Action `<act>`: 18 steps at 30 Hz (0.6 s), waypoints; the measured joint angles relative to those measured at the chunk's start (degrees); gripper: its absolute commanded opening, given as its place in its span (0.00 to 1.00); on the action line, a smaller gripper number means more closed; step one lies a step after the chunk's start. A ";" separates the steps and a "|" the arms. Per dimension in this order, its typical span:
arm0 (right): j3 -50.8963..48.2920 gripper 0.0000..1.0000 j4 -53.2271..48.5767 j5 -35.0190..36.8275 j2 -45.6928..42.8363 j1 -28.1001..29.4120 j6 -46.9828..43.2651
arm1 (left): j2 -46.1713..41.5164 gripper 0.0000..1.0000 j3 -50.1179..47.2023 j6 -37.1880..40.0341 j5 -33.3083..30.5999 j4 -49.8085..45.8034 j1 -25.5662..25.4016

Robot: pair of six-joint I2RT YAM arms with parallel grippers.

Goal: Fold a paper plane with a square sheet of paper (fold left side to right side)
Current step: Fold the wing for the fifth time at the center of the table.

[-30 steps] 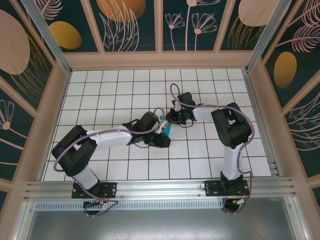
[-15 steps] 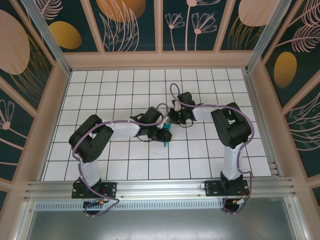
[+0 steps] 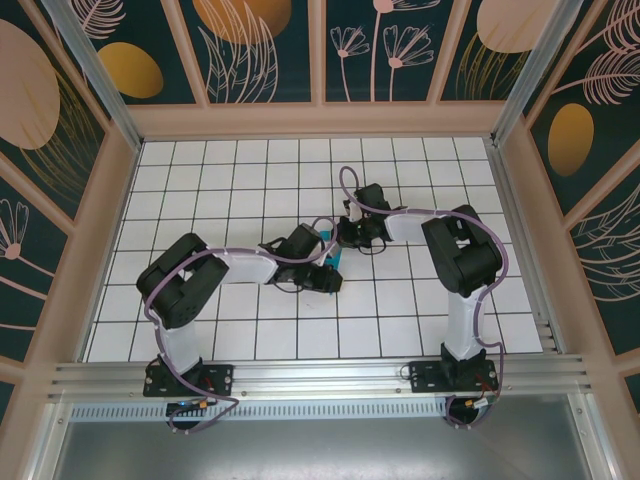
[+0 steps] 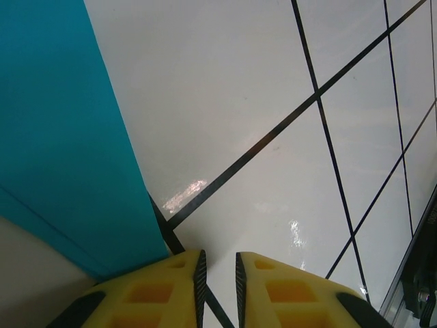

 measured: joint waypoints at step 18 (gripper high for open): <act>4.70 0.33 -5.16 3.28 -3.34 -1.22 -1.75 | -14.78 0.28 -1.66 -2.23 0.96 -5.03 0.37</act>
